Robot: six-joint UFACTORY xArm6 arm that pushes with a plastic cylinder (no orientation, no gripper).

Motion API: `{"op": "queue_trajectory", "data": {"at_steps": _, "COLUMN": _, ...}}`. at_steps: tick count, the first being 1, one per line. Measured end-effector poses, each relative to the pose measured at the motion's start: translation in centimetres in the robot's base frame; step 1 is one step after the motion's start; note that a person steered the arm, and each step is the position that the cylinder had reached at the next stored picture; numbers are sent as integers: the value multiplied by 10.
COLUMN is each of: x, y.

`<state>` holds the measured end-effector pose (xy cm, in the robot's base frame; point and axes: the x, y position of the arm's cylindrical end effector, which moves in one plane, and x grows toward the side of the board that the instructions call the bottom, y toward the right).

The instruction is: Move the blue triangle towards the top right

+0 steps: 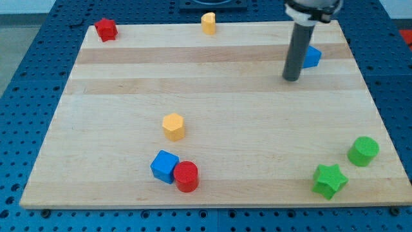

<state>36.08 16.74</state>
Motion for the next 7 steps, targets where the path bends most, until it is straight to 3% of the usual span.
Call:
{"op": "queue_trajectory", "data": {"at_steps": 2, "x": -54, "y": 48}}
{"op": "queue_trajectory", "data": {"at_steps": 4, "x": -53, "y": 51}}
{"op": "queue_trajectory", "data": {"at_steps": 7, "x": -95, "y": 51}}
